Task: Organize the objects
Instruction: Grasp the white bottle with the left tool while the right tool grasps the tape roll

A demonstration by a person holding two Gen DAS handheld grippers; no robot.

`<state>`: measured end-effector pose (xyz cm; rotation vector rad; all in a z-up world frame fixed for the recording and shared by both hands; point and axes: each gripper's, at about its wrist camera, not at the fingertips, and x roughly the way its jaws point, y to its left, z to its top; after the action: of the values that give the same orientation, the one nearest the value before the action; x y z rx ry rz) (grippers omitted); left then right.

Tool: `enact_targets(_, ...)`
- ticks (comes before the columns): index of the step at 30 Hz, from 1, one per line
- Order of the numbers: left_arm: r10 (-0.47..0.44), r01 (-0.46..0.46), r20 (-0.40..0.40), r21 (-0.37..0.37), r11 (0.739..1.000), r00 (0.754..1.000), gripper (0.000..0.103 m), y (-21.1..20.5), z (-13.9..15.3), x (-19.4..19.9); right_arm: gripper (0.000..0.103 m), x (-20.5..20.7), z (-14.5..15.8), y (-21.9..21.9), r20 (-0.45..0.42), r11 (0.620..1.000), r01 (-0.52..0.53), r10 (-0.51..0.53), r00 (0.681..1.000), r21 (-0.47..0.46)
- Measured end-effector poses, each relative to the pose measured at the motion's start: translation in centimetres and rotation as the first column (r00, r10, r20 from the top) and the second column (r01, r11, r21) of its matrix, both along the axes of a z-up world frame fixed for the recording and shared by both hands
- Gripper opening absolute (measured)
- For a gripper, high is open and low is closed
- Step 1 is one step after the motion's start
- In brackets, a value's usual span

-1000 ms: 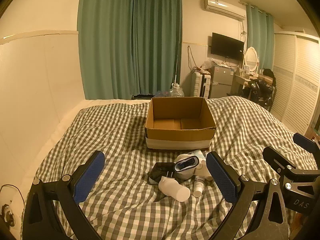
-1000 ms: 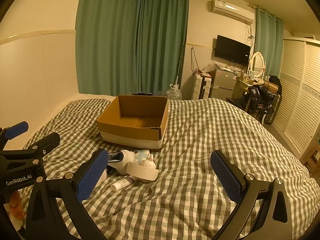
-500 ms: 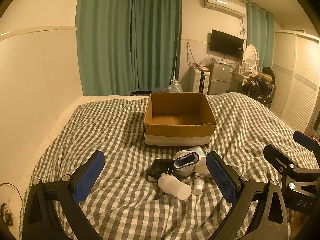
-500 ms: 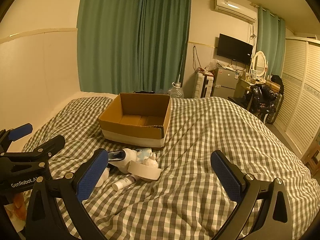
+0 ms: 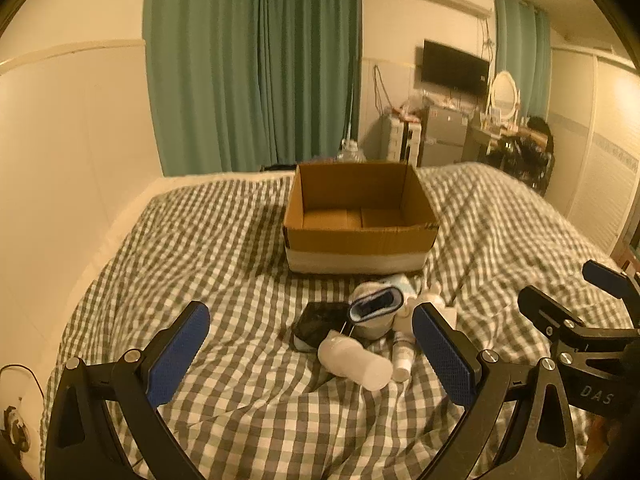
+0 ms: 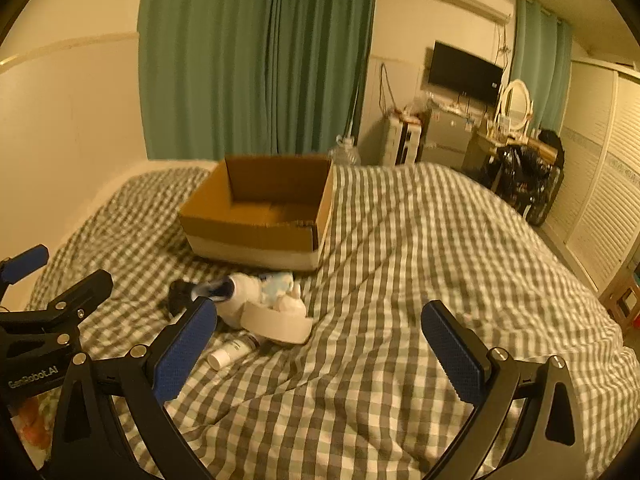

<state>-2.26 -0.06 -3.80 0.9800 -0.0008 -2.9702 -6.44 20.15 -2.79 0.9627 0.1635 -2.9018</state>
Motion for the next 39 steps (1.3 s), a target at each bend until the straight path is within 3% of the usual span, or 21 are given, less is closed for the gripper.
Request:
enact_targets(7, -0.028, 0.03, 0.113, -0.021, 0.999, 0.993, 0.103, 0.7, -4.0, -2.7, 0.103, -3.8, -3.7, -0.3, 0.097, 1.0, -0.007, 0.007, 0.995, 0.007)
enact_targets(16, -0.119, 0.126, 0.283, -0.006, 0.992, 0.952, 0.103, 3.3, -9.3, -6.0, 0.102, -7.5, -7.8, 0.7, 0.211, 1.0, 0.002, -0.001, 0.977, -0.007)
enact_targets(24, -0.179, 0.138, 0.412, 0.129, 0.982, 0.893, 0.103, 2.4, -12.4, -9.4, 0.102, -10.0, -10.2, 0.9, 0.31, 0.995, -0.024, 0.054, 0.949, -0.101)
enact_targets(30, -0.217, 0.176, 0.411, 0.136, 0.975, 0.885, 0.103, 2.7, -13.3, -10.4, 0.096, -12.3, -11.9, -1.0, 0.368, 0.991, -0.079, 0.115, 0.923, -0.113)
enact_targets(33, -0.231, 0.192, 0.403, 0.135, 0.972, 0.886, 0.103, 2.9, -13.5, -10.8, 0.081, -13.1, -13.1, -2.2, 0.404, 0.982, -0.133, 0.175, 0.898, -0.131)
enact_targets(35, -0.245, 0.2, 0.405, 0.15, 0.968, 0.881, 0.103, 2.8, -13.7, -11.1, 0.078, -13.4, -13.7, -2.5, 0.425, 0.978, -0.146, 0.197, 0.883, -0.15)
enact_targets(39, -0.26, 0.209, 0.41, 0.165, 0.964, 0.874, 0.103, 2.9, -13.9, -11.8, 0.077, -12.9, -12.8, -1.5, 0.382, 0.971, -0.128, 0.198, 0.903, -0.201)
